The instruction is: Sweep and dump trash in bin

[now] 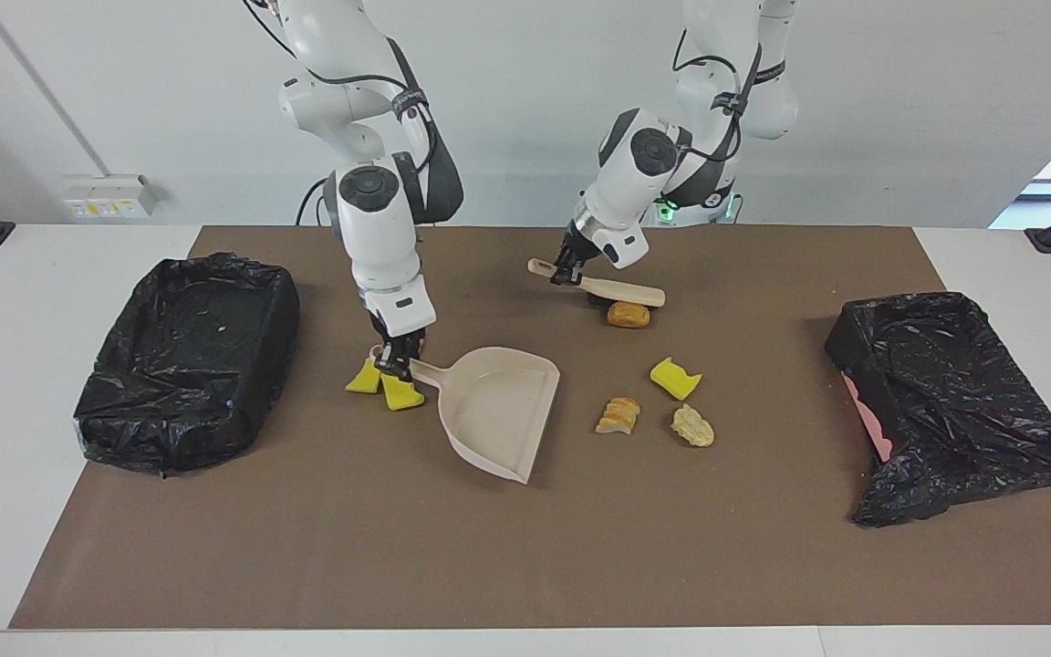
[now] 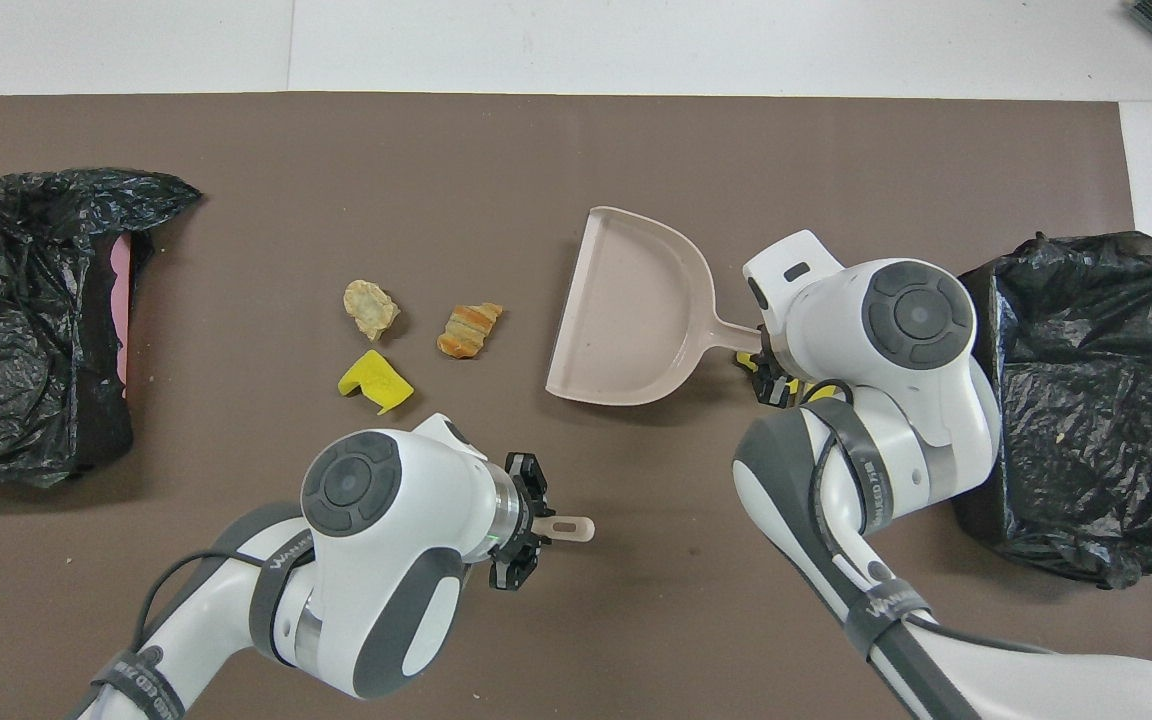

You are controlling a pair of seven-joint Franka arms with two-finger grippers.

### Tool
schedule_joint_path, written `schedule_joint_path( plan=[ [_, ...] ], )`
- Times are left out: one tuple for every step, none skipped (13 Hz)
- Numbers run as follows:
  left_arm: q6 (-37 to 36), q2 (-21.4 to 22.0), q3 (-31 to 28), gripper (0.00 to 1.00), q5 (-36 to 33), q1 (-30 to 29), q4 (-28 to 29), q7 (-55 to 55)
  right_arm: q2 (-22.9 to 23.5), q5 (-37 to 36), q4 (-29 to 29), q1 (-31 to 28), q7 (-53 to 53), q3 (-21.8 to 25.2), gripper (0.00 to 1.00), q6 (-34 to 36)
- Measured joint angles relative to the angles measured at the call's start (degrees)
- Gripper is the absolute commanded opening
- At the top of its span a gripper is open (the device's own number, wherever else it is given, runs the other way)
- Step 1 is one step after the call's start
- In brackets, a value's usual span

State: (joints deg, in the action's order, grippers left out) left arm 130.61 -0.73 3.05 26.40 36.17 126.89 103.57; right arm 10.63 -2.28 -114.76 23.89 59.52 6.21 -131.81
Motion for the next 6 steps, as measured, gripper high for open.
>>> schedule_joint_path(
  plan=[
    [0.8,-1.3,-0.1,0.00,-1.7,-1.4,-1.8,-0.4,0.5,0.1,0.0,0.1,4.2,-0.1,0.00,-0.1],
    [1.5,-2.6,-0.1,0.00,-3.2,-2.3,-3.5,-0.9,0.9,0.2,0.0,0.3,6.8,-0.1,0.00,-0.1],
    [1.8,-3.8,-0.1,0.00,-4.3,-2.9,-5.1,-2.0,1.2,0.3,-0.2,0.8,7.2,-0.1,0.00,-0.1],
    [1.8,-4.9,-0.1,0.00,-4.8,-3.2,-6.6,-3.9,1.4,0.5,-0.4,1.7,6.3,-0.1,0.00,-0.1],
    [1.6,-5.8,-0.1,0.00,-4.9,-3.4,-8.2,-6.2,1.4,0.5,-0.5,2.5,4.8,-0.2,0.00,0.8],
    [0.9,-6.4,0.0,0.00,-5.2,-3.5,-9.6,-8.9,1.4,0.6,-0.4,2.8,4.1,-0.2,0.00,2.7]
  ],
)
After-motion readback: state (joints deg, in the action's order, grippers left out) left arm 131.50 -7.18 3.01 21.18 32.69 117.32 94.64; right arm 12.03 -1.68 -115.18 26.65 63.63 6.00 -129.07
